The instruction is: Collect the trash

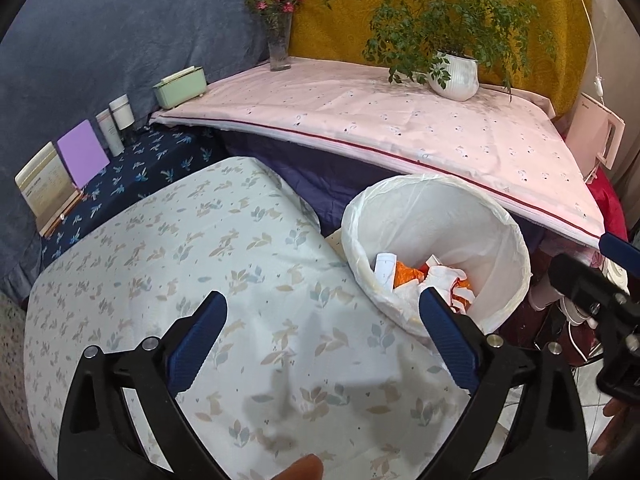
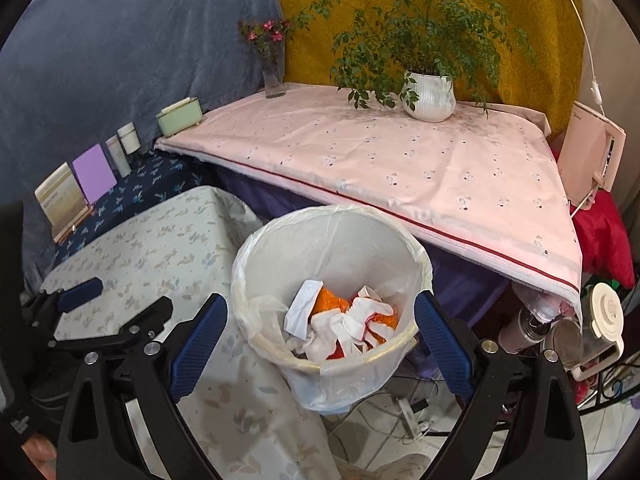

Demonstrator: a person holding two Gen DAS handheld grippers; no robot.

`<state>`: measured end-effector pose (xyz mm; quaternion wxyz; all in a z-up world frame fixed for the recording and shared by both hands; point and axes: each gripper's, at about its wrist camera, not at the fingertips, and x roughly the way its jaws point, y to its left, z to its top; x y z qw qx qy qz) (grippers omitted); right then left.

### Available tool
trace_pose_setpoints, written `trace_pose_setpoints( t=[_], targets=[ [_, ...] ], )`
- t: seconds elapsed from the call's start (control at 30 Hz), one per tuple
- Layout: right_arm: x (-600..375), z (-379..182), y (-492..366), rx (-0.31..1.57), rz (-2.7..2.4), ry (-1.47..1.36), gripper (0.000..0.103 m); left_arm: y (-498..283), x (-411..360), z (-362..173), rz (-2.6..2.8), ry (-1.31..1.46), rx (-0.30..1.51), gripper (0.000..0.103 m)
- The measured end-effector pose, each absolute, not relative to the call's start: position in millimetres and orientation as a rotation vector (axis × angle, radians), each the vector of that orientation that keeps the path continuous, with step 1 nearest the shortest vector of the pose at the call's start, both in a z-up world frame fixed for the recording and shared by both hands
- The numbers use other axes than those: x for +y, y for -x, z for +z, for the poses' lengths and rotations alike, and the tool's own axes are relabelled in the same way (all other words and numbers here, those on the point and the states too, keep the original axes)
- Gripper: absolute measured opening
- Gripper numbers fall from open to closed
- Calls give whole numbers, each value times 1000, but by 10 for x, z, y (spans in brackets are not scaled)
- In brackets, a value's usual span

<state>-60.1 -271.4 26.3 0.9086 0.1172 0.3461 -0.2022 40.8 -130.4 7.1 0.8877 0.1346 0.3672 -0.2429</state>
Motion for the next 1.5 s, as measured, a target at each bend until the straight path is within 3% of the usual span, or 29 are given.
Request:
trace_pose_setpoints(
  t=[0.07, 1.5],
  targets=[
    [-2676, 211, 613, 732, -415, -230, 97, -384, -1271, 45, -503, -276, 775, 93],
    [-2600, -190, 793, 788, -485, -189, 96, -199, -1209, -329, -448, -310, 856, 93]
  ],
)
